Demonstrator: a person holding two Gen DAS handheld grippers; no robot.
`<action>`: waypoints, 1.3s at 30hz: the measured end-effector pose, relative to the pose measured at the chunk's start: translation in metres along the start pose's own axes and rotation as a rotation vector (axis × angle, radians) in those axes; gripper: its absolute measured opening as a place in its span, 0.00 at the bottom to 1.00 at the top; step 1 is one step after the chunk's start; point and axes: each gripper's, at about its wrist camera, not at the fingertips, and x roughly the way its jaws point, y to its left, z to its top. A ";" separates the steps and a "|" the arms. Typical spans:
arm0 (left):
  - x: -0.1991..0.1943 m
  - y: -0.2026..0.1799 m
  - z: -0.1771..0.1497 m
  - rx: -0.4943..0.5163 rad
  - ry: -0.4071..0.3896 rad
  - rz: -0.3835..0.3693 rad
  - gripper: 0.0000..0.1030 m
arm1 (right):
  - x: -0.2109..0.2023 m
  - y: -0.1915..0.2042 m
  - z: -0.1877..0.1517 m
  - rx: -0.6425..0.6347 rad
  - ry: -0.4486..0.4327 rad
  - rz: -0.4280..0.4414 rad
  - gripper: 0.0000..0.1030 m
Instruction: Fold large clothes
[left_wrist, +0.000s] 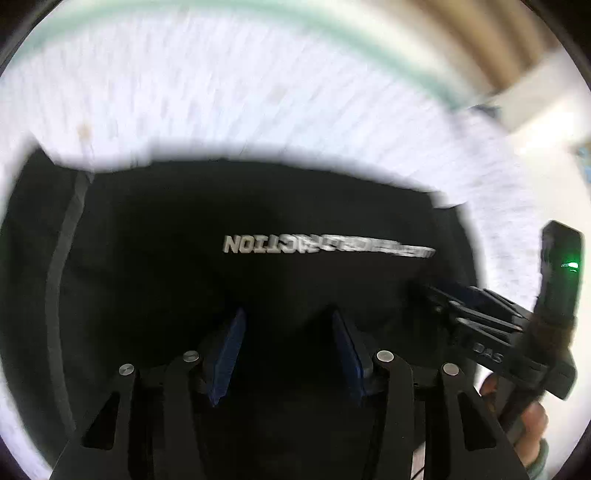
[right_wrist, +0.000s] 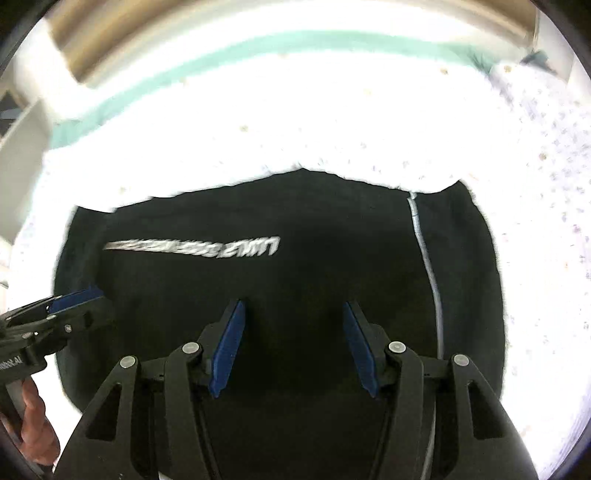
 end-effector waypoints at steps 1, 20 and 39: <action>0.014 0.009 0.003 -0.024 0.016 -0.007 0.49 | 0.021 -0.003 0.002 0.008 0.036 -0.007 0.58; -0.068 0.006 -0.095 0.040 -0.089 -0.075 0.50 | -0.049 0.002 -0.090 -0.038 -0.076 0.059 0.63; -0.050 0.002 -0.161 0.056 -0.012 0.051 0.56 | -0.028 0.008 -0.157 -0.221 -0.057 -0.196 0.93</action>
